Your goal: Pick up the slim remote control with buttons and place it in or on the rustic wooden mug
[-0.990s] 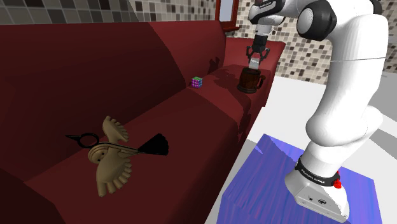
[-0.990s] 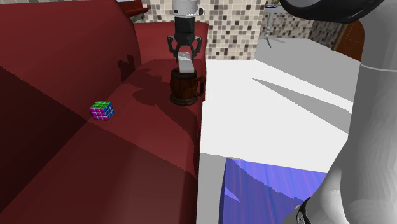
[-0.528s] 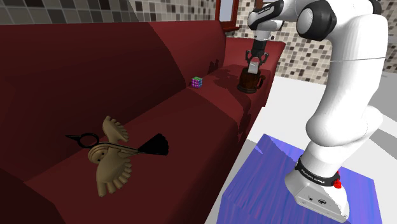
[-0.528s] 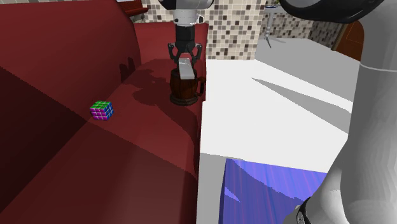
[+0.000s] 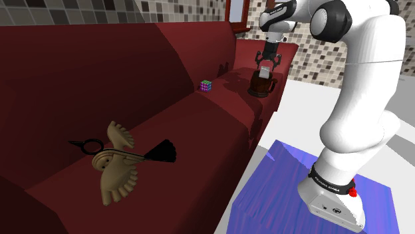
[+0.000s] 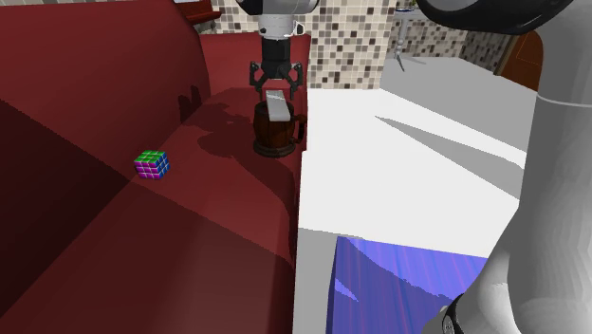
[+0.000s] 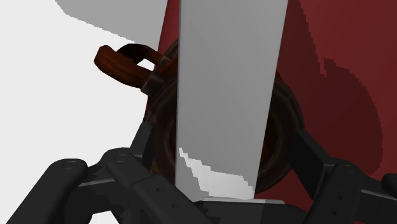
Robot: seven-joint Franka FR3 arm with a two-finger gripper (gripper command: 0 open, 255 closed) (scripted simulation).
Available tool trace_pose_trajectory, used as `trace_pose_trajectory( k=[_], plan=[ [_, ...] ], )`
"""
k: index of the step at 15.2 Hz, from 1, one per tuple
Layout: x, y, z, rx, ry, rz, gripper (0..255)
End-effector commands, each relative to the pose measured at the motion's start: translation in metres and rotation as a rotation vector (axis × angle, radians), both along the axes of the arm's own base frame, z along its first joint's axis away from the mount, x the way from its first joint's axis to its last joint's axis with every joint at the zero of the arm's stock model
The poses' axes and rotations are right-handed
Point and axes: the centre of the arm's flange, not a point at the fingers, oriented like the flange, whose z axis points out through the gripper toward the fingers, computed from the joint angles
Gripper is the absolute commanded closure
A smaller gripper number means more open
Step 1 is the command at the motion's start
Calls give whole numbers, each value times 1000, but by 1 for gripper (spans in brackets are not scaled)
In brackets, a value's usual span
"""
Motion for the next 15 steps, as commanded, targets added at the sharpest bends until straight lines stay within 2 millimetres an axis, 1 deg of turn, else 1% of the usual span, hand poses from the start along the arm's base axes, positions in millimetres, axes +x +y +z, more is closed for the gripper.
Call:
trace_pose_trajectory(
  k=[1, 3, 6, 7, 15],
  plan=[
    [0, 0, 0, 0, 0, 0, 0],
    [0, 0, 0, 0, 0, 0, 0],
    [-2, -1, 40, 0, 0, 0, 0],
    [-2, -1, 50, 0, 0, 0, 0],
    [-2, -1, 50, 0, 0, 0, 0]
  ],
)
